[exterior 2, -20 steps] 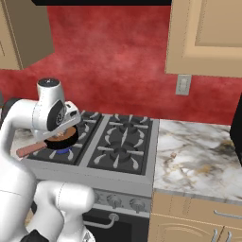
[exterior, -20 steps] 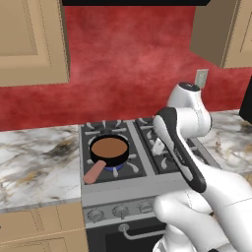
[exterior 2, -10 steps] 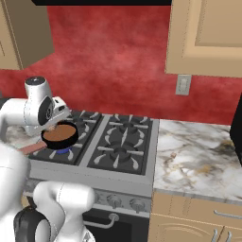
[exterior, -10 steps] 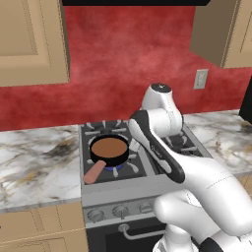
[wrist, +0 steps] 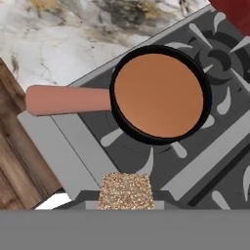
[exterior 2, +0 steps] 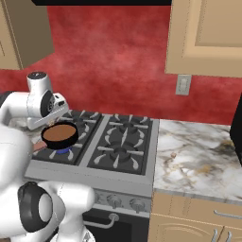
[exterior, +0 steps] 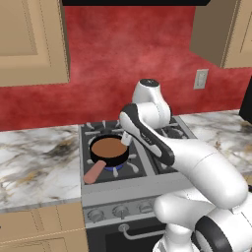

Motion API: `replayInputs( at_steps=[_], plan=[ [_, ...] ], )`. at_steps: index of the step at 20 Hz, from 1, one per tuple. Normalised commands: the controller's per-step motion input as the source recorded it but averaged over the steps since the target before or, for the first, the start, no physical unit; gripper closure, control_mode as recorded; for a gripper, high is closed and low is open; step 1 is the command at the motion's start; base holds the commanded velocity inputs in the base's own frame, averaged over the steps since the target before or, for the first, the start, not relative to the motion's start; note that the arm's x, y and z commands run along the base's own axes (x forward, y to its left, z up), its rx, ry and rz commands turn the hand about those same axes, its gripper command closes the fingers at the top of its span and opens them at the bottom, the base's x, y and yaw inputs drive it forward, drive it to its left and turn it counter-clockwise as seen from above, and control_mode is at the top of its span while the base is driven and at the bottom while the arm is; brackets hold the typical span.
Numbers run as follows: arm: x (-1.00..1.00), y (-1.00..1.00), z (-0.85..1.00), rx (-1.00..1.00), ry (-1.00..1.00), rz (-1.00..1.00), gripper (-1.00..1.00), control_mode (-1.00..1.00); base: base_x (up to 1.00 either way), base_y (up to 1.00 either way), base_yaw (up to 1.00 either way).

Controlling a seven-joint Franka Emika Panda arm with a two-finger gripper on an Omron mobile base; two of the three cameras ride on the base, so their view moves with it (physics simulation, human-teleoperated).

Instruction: Pick up the sugar cube(s) and place them in the saucepan with hot chocolate.

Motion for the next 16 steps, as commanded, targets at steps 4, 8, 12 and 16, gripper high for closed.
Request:
replayInputs(
  at_steps=[4, 8, 12, 16],
  plan=[
    [0.07, 0.0, -0.1, 0.0, 0.01, 0.0, 1.0, -1.0, 0.0, 0.0, 0.0],
    [0.08, 0.0, -0.17, 0.0, 0.0, 0.0, 1.0, -1.0, 0.0, 0.0, 0.0],
    [0.07, 0.0, -0.08, 0.0, 0.0, 0.0, 1.0, -1.0, 0.0, 0.0, 0.0],
    [0.08, 0.0, 0.0, 0.0, 0.0, 0.0, 1.0, -1.0, 0.0, 0.0, 0.0]
  ],
)
